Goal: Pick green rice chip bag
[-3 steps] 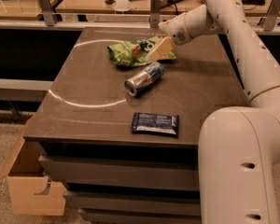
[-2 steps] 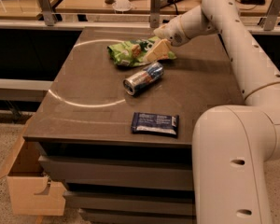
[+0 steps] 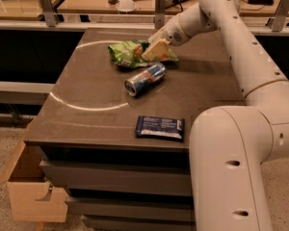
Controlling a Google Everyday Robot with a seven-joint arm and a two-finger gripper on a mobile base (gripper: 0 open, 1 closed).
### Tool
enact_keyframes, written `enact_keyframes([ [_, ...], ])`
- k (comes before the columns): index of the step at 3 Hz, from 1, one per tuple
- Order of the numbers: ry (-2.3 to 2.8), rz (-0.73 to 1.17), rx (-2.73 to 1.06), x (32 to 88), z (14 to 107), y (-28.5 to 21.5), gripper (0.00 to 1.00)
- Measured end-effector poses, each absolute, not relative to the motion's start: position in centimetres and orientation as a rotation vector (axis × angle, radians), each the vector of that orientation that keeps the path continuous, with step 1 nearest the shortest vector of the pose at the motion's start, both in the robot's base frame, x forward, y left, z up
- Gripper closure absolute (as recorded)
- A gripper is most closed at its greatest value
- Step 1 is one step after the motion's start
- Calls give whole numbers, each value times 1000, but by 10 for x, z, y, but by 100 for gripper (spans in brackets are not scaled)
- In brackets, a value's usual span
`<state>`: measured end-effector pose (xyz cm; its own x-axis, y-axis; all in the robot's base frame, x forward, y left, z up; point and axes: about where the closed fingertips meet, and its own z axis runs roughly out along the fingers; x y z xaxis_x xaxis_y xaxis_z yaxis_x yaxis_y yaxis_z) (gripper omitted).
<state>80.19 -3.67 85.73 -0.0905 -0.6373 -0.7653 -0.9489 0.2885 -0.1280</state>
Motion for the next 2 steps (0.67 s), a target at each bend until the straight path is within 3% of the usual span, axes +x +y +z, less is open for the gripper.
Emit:
enact_keyframes([
  [1,1790,524,-1385,808,869,-36,99],
  [2,1741,557,-1327,813,880,-32,100],
])
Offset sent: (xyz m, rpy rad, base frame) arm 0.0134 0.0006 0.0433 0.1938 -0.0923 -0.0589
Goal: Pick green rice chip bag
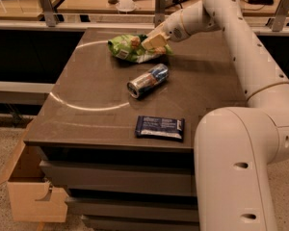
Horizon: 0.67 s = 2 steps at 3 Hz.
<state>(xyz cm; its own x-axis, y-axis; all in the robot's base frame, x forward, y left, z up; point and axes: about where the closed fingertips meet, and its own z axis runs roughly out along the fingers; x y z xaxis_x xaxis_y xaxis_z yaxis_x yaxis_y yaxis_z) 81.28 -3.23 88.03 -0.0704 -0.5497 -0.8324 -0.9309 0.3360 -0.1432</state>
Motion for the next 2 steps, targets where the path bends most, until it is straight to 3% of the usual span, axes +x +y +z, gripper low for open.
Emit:
enact_keyframes([
  [2,1501,692,-1268,797,959,-2,100],
])
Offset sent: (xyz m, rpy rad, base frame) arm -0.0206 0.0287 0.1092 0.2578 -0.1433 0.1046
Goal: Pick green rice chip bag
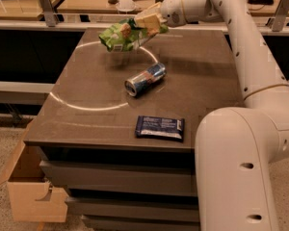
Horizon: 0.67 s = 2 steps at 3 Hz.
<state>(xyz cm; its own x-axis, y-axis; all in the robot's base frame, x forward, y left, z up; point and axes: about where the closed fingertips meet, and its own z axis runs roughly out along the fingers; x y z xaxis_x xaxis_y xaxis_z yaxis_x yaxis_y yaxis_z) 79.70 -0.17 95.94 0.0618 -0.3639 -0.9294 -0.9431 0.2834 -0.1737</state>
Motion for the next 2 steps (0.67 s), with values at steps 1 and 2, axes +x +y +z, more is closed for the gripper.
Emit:
enact_keyframes([
  [1,1451,728,-1265,788,983,5,100],
  [2,1451,728,-1265,788,983,5,100],
])
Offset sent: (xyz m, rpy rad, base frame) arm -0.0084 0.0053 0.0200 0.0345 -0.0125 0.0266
